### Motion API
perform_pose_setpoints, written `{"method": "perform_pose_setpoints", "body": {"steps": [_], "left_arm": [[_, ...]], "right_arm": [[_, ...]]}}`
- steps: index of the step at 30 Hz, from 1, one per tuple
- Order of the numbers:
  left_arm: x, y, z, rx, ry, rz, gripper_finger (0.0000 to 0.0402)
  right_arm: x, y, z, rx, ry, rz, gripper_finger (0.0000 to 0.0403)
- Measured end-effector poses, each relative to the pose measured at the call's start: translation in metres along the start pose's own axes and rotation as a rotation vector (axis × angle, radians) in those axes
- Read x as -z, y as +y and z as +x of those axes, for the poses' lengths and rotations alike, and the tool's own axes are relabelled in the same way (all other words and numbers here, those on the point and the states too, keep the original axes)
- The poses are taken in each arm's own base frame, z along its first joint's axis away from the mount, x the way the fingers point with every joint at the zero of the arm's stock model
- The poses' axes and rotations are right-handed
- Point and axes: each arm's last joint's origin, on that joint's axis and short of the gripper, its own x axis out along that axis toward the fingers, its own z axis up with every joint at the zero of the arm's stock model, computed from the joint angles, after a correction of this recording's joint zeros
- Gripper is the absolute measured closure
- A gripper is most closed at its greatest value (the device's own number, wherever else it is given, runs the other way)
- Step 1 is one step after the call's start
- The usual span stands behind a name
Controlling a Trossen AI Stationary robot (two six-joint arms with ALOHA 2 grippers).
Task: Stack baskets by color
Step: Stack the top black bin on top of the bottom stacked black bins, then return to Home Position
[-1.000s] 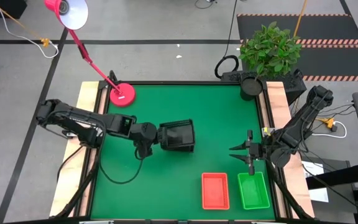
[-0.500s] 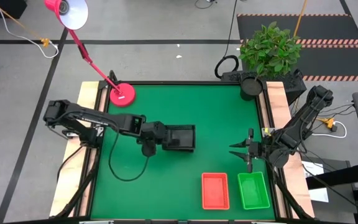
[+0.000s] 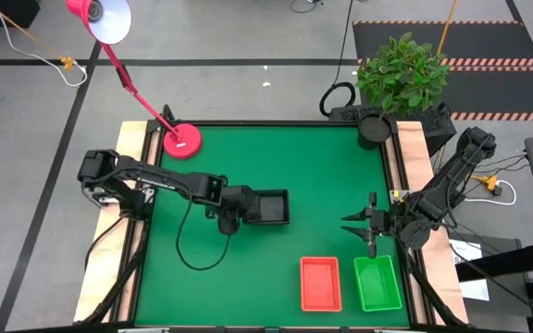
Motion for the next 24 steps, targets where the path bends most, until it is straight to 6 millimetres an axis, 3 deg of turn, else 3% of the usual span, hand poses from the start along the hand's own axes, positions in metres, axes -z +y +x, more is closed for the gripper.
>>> {"method": "perform_pose_setpoints", "body": {"steps": [4, 17, 24], "left_arm": [[0.0, -0.0009, 0.0, 0.009, 0.001, -0.081, 0.0385], [-0.0035, 0.0025, -0.0002, -0.033, 0.04, -0.155, 0.0225], [-0.0095, 0.0009, -0.0078, -0.077, 0.178, -0.332, 0.0191]], "right_arm": [[0.0, 0.0, 0.0, 0.0, 0.0, -0.001, 0.0301], [-0.0002, 0.0002, 0.0, -0.002, -0.001, 0.001, 0.0301], [-0.0003, 0.0001, 0.0, -0.001, -0.002, -0.006, 0.0301]]}}
